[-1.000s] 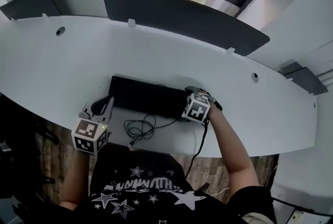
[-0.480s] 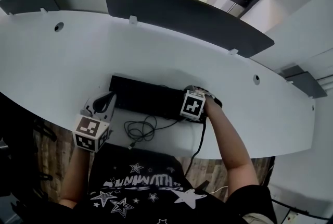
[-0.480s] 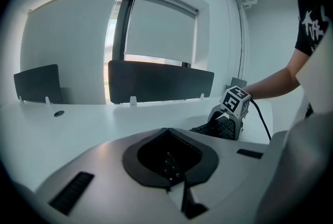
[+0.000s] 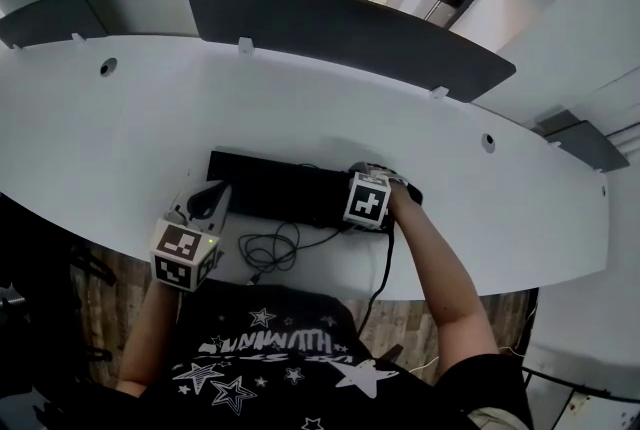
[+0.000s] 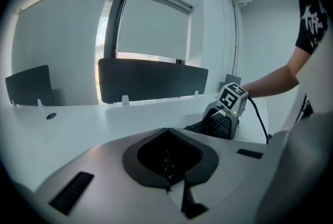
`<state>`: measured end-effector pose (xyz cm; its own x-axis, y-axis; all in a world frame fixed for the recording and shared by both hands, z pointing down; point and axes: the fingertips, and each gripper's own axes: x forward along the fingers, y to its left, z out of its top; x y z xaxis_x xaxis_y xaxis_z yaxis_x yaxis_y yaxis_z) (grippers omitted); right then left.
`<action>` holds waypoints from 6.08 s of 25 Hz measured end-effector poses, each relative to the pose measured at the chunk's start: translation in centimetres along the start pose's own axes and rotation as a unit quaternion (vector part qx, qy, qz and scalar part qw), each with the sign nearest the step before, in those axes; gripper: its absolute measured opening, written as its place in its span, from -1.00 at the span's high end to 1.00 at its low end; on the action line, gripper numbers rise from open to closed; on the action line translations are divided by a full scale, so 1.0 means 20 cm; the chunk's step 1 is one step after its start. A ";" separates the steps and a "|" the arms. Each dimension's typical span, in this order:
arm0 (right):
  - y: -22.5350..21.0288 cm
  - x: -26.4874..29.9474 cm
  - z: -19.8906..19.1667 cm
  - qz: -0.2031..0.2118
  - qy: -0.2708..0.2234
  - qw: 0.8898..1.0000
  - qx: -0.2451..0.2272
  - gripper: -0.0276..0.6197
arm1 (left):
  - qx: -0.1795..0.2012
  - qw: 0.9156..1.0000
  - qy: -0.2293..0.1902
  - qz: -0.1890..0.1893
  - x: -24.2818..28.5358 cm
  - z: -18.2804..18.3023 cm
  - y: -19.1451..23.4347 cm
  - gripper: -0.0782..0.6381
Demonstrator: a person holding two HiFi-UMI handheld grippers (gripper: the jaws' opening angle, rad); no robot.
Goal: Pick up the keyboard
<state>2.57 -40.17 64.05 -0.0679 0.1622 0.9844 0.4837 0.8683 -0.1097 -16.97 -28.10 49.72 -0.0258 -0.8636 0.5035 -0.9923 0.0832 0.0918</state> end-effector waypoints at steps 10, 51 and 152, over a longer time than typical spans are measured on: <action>0.01 -0.06 0.00 -0.108 0.013 0.994 -0.009 -0.86 | 0.064 0.998 0.017 -0.004 0.03 -0.01 -0.04 0.76; 0.07 -0.14 0.01 -0.302 0.004 0.952 -0.052 -0.86 | 0.476 0.794 0.276 -0.259 0.46 -0.23 -0.26 -0.26; 0.84 -0.75 0.62 -0.367 -0.543 0.653 0.379 -0.50 | -0.270 0.858 -0.032 -0.437 -0.84 -0.18 -0.23 0.54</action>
<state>1.01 -22.19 45.70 -0.8164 -0.5498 0.1770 -0.5710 0.8142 -0.1046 -11.61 -12.11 43.96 0.6750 -0.7378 -0.0063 -0.4361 -0.4058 0.8032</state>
